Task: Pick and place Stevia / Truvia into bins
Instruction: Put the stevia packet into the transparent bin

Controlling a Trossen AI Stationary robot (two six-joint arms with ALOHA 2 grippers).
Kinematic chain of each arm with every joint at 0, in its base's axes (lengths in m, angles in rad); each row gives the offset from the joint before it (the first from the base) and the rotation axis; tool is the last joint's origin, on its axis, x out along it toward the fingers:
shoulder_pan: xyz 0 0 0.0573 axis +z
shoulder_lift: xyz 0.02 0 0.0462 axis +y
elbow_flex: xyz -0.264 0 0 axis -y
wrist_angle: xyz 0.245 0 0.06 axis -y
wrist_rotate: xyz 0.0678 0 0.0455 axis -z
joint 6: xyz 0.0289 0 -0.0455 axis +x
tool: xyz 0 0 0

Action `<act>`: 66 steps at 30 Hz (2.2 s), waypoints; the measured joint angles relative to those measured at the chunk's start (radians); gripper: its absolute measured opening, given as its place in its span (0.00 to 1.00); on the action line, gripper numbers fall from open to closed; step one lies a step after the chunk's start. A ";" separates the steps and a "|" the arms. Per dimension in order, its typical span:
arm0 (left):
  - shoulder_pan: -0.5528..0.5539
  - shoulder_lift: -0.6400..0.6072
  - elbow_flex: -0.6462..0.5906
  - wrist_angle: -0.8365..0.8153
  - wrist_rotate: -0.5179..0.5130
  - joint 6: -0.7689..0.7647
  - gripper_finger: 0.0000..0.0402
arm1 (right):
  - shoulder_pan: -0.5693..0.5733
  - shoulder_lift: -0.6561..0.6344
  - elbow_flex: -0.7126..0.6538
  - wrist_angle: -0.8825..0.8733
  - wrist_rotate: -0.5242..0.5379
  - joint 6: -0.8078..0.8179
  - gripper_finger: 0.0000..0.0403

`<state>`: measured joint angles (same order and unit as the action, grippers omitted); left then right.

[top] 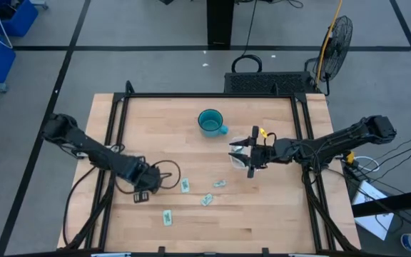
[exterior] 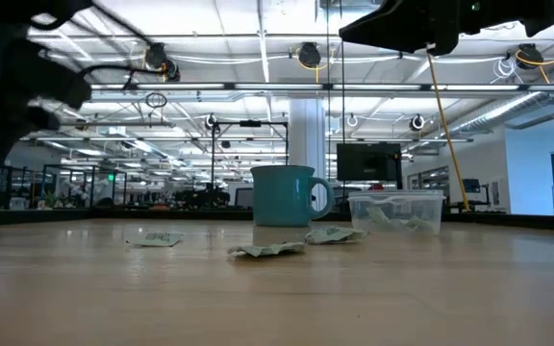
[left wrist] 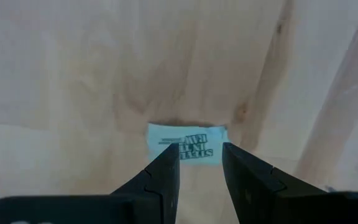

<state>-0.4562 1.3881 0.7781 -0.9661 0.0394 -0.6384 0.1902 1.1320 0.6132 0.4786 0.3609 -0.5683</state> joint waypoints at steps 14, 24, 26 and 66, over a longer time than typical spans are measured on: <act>-0.032 0.000 -0.077 0.059 0.018 -0.067 0.39 | 0.000 0.000 0.000 0.003 0.000 -0.036 0.38; -0.032 0.000 -0.077 0.103 -0.003 -0.015 0.61 | 0.000 0.000 0.000 0.003 0.001 -0.045 0.38; -0.032 0.000 -0.090 0.108 0.003 -0.022 0.62 | 0.000 0.000 0.000 0.003 0.001 -0.046 0.38; 0.079 0.002 -0.085 0.364 -0.112 0.158 0.22 | -0.001 -0.001 0.001 0.026 0.001 -0.046 0.38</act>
<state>-0.3771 1.3900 0.6933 -0.6024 -0.0729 -0.4803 0.1894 1.1313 0.6140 0.5049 0.3622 -0.6147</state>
